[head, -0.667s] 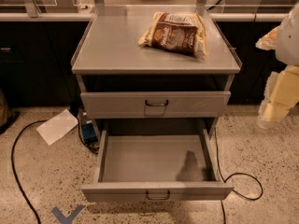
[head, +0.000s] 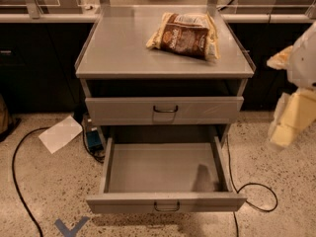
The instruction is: Close middle drawer
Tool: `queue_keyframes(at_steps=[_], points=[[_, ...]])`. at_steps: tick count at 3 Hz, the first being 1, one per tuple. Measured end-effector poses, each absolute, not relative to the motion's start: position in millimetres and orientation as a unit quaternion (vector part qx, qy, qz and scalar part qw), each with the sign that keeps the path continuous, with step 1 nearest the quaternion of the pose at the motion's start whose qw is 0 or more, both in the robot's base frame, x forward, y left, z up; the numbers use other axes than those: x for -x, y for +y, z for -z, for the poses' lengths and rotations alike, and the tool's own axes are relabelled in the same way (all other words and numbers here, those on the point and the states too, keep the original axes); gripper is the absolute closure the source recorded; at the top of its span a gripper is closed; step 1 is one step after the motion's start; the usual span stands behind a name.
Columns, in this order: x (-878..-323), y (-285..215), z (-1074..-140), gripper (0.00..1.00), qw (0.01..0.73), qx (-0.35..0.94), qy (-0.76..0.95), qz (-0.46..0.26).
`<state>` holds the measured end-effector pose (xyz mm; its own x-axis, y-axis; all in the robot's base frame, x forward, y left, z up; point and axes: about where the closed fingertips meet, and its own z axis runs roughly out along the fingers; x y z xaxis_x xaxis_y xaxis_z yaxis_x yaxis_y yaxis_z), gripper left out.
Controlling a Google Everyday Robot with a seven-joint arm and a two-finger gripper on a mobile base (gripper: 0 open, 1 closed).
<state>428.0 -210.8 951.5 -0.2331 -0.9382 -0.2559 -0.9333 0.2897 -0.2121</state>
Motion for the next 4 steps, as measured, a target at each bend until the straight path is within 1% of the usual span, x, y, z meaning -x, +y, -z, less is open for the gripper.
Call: queue_keyframes(at_steps=[2, 3, 4], points=[[-394, -160, -850, 0.00, 0.211, 0.575, 0.788, -0.060], [-381, -132, -774, 0.00, 0.210, 0.563, 0.794, -0.091], [-365, -120, -680, 0.00, 0.214, 0.517, 0.821, -0.113]])
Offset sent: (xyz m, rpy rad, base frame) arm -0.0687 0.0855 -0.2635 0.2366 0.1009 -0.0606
